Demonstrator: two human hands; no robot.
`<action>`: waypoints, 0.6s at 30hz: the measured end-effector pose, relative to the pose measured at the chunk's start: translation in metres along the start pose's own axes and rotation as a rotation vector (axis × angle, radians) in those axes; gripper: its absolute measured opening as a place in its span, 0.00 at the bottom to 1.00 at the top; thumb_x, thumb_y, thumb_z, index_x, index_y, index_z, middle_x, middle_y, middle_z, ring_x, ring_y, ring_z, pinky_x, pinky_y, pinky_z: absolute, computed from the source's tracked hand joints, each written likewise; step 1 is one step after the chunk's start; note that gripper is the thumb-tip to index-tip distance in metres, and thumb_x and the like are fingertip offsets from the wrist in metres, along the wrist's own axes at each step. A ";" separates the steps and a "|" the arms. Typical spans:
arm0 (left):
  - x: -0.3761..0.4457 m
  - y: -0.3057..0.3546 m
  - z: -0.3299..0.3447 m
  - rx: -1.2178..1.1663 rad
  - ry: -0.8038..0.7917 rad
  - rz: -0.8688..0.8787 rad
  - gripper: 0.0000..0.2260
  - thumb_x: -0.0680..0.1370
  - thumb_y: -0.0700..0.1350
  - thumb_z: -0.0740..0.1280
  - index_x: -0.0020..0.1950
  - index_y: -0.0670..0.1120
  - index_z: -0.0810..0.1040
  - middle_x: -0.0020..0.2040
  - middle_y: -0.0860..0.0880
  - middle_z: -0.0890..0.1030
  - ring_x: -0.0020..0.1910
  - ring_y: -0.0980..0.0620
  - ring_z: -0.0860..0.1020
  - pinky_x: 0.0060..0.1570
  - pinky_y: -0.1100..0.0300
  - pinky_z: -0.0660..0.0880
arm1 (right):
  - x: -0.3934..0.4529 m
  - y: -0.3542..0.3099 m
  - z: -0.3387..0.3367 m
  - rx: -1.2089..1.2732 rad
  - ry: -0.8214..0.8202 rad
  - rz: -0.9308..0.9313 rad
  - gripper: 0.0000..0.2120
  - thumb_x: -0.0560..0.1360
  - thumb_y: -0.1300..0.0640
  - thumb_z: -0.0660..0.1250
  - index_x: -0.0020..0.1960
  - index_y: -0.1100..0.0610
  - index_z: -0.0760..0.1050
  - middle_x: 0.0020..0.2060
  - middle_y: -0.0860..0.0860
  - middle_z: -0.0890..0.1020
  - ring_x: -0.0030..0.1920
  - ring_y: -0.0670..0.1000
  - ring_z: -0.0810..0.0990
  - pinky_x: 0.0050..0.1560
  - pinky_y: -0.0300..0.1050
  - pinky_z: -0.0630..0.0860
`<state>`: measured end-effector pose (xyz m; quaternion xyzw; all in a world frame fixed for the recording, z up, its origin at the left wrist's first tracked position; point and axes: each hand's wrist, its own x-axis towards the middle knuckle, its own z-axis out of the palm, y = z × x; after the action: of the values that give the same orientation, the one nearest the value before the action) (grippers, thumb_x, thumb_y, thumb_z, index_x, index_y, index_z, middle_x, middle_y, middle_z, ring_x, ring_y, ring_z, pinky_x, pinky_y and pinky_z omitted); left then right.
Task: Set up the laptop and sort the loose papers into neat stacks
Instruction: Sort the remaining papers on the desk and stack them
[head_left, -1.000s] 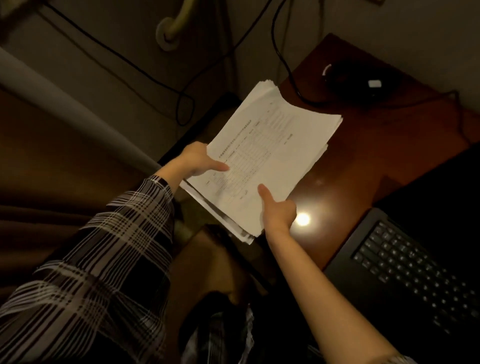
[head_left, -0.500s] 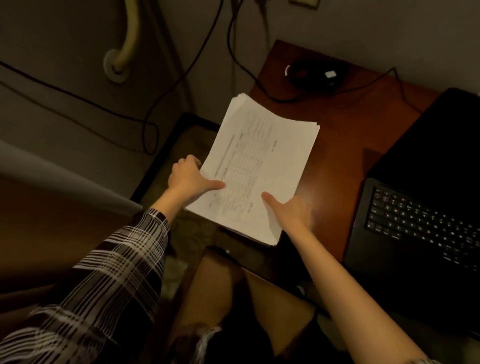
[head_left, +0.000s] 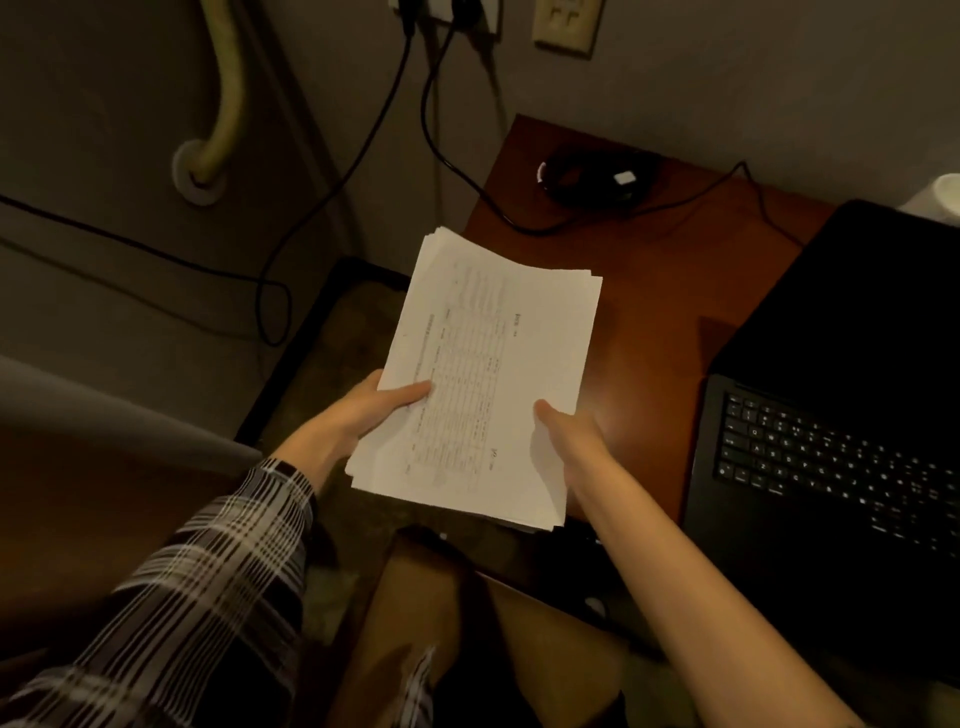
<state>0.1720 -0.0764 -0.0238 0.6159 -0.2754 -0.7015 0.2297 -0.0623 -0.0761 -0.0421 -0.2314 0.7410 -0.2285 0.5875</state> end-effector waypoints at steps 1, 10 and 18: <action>-0.003 -0.003 0.000 0.018 0.028 0.004 0.14 0.75 0.45 0.70 0.60 0.53 0.73 0.56 0.47 0.81 0.53 0.46 0.81 0.54 0.45 0.77 | -0.005 0.001 0.000 0.045 -0.031 0.018 0.22 0.75 0.50 0.69 0.64 0.59 0.72 0.58 0.53 0.79 0.56 0.56 0.78 0.57 0.49 0.74; -0.023 0.012 0.023 0.263 0.280 -0.013 0.27 0.69 0.59 0.73 0.62 0.46 0.74 0.56 0.49 0.80 0.54 0.48 0.78 0.51 0.51 0.75 | -0.021 0.010 -0.006 0.082 -0.155 0.060 0.27 0.65 0.47 0.77 0.59 0.57 0.77 0.53 0.52 0.82 0.52 0.55 0.81 0.59 0.52 0.76; -0.034 0.026 0.022 0.012 0.061 -0.153 0.32 0.63 0.63 0.74 0.62 0.51 0.74 0.60 0.45 0.77 0.59 0.43 0.76 0.59 0.43 0.71 | -0.023 -0.002 -0.021 0.138 -0.258 0.106 0.24 0.66 0.52 0.77 0.58 0.60 0.77 0.51 0.55 0.83 0.51 0.57 0.82 0.58 0.53 0.77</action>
<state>0.1543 -0.0708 0.0203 0.6575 -0.2246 -0.6963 0.1798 -0.0776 -0.0623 -0.0187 -0.1785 0.6532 -0.2158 0.7035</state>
